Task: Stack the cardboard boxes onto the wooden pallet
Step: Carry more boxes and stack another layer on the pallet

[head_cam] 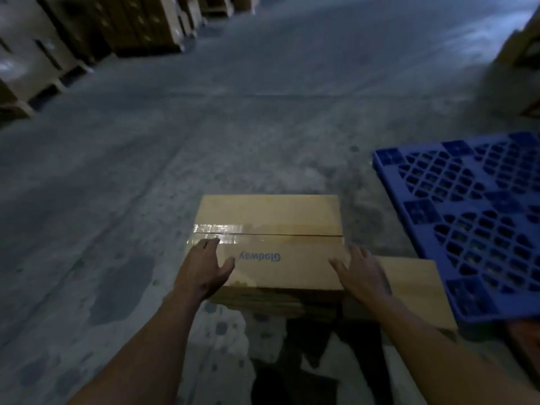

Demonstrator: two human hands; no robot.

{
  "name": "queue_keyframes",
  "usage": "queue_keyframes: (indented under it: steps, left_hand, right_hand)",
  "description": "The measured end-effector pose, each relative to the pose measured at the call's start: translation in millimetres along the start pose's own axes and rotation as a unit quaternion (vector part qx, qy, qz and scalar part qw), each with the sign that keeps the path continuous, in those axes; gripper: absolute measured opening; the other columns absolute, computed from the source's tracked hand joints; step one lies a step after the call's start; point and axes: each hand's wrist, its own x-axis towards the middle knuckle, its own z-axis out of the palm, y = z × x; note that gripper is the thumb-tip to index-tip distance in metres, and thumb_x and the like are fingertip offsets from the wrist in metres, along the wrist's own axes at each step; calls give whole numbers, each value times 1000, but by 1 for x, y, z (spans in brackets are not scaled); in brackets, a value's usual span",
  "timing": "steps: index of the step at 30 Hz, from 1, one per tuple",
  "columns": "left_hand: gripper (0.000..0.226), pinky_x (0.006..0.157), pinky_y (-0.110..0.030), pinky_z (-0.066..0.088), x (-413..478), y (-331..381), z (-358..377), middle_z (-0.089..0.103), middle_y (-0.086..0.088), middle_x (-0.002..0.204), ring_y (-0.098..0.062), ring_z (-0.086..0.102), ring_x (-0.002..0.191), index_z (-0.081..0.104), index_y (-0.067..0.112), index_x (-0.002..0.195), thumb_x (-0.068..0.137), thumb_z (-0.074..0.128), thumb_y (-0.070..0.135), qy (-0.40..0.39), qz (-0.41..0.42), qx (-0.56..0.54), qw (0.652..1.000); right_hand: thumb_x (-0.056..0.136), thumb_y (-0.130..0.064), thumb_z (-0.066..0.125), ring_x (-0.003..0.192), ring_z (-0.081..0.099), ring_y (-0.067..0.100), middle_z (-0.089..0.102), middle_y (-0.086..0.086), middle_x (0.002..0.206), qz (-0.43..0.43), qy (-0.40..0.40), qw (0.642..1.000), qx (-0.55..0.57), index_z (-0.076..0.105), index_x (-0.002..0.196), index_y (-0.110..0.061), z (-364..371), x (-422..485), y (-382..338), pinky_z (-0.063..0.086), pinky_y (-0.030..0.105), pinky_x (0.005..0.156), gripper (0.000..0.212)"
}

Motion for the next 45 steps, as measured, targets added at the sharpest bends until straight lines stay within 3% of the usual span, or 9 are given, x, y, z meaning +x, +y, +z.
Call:
queue_keyframes:
  steps: [10,13,18,21,29,34,38,42,45]
  left_hand:
    - [137,112,-59,34,80,-115,68,29,-25,149,-44,31,139,28,2,146,44,83,76,-61,-126,-24,990]
    - [149,111,-57,36,88,-121,66,30,-19,153,-39,33,140,22,8,149,34,86,77,-94,-184,-77,975]
    - [124,96,-45,50,93,-116,55,58,-8,132,-32,58,118,40,14,137,36,96,60,-125,-193,-185,956]
    - [119,89,-47,56,99,-122,43,69,-4,116,-29,66,105,57,18,123,27,83,82,-115,-215,-214,946]
    - [46,58,-30,44,71,-77,-52,59,-7,110,-20,55,80,52,29,124,85,76,25,-39,-249,-447,859]
    - [52,90,-55,48,18,-61,-97,59,-5,106,-27,55,89,51,26,130,85,77,24,13,-267,-516,814]
    - [97,87,-66,48,-46,-45,-107,63,-9,124,-40,58,112,56,31,127,41,95,49,102,-286,-555,774]
    - [71,97,-71,41,-122,3,-119,60,-7,125,-37,54,116,53,22,126,66,89,33,205,-291,-552,754]
    - [54,98,-69,42,-178,31,-130,56,-7,119,-34,51,113,50,28,127,82,79,20,269,-298,-550,733]
  right_hand:
    - [83,-62,68,137,35,41,30,16,157,197,-36,979,26,10,157,-14,78,36,3,34,52,109,105]
    - [74,-73,68,134,42,40,42,17,151,239,-55,968,47,23,154,-12,78,43,12,39,51,108,110]
    - [79,-68,67,115,57,31,60,10,131,244,-70,961,109,47,141,-18,75,44,10,46,35,83,82]
    - [84,-55,70,106,57,22,62,5,122,229,-46,952,198,49,137,-15,63,48,-1,46,32,76,69]
    - [73,-57,78,113,56,20,58,-2,120,107,-55,940,320,52,129,-21,-26,78,-52,48,44,97,71]
    - [73,-55,80,113,55,26,54,4,126,8,-80,949,306,49,139,-25,-65,95,-81,52,44,87,79]
    - [71,-63,77,117,55,33,48,3,129,-88,-128,941,299,42,141,-34,-101,93,-100,54,54,88,84]
    - [53,-72,80,107,66,28,65,4,120,-165,-165,918,320,55,126,-27,-119,81,-94,55,57,91,89]
    - [71,-57,77,111,62,25,64,-1,112,-214,-215,896,325,56,121,-22,-132,50,-101,51,53,98,65]
